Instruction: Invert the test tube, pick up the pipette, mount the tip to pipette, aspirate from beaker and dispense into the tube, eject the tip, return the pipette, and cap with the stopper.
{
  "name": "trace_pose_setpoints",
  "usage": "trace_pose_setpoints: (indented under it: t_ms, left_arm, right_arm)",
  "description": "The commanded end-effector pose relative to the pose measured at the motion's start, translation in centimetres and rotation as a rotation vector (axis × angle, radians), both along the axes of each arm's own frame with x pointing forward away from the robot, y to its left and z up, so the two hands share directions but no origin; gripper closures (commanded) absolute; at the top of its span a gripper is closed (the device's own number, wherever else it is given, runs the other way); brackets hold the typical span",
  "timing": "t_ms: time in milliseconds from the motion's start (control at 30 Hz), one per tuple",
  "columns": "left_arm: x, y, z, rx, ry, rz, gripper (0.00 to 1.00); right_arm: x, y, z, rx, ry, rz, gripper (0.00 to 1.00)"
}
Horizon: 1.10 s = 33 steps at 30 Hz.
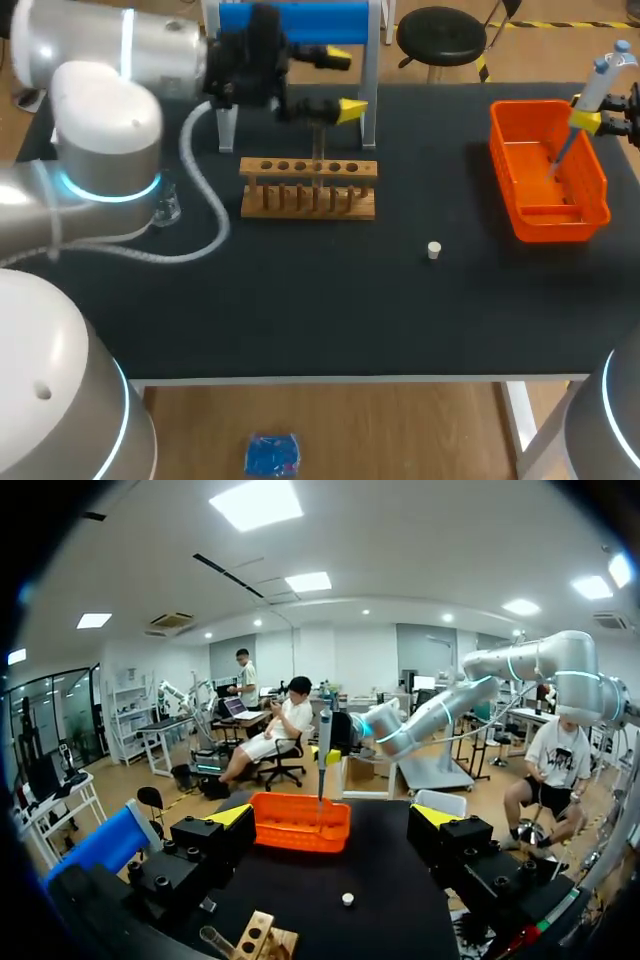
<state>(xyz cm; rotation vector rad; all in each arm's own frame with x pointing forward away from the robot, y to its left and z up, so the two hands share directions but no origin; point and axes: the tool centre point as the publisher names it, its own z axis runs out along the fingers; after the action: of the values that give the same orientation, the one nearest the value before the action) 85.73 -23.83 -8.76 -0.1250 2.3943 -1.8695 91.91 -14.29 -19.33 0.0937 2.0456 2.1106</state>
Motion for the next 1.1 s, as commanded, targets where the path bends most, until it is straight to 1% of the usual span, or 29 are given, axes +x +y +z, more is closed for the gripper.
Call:
trace_pose_setpoints:
  t_ms: [33, 67, 100, 200, 233, 267, 367, 433, 467, 1100]
  left_arm:
    - [2.8, -8.6, 1.0, 0.059, 0.027, 0.012, 0.00]
    - [3.1, -9.8, 1.3, 0.044, 0.023, 0.015, 0.00]
    - [3.4, -11.1, 1.4, 0.046, 0.031, 0.009, 0.00]
    - [4.2, -14.6, 1.8, 0.042, 0.027, -0.008, 0.00]
    - [4.5, -15.4, 1.7, 0.050, 0.035, -0.009, 0.00]
    - [4.7, -16.2, 1.7, 0.043, 0.037, -0.008, 0.00]
    - [5.5, -18.7, 1.2, 0.010, 0.073, -0.010, 0.00]
    - [5.8, -20.3, 1.1, 0.011, 0.061, -0.028, 0.00]
    - [5.9, -20.8, 1.0, -0.001, 0.065, -0.039, 0.00]
    - [5.9, -20.8, 1.0, -0.001, 0.065, -0.039, 0.00]
  right_arm:
    - [0.1, -0.1, 0.0, 0.000, -0.001, 0.003, 1.00]
    - [0.1, -0.1, 0.0, 0.000, -0.001, 0.003, 1.00]
    - [0.1, -0.1, 0.0, 0.000, -0.001, 0.003, 1.00]
    - [0.1, -0.1, 0.0, 0.000, -0.001, 0.003, 1.00]
    - [0.1, -0.1, 0.0, 0.000, -0.001, 0.003, 1.00]
    - [0.1, -0.1, 0.0, 0.000, -0.001, 0.003, 1.00]
    - [0.1, -0.1, 0.0, 0.000, -0.001, 0.003, 1.00]
    - [0.1, -0.1, 0.0, 0.000, -0.001, 0.003, 1.00]
    - [0.1, -0.1, 0.0, 0.000, -0.001, 0.003, 1.00]
    - [0.1, -0.1, 0.0, 0.000, -0.001, 0.003, 1.00]
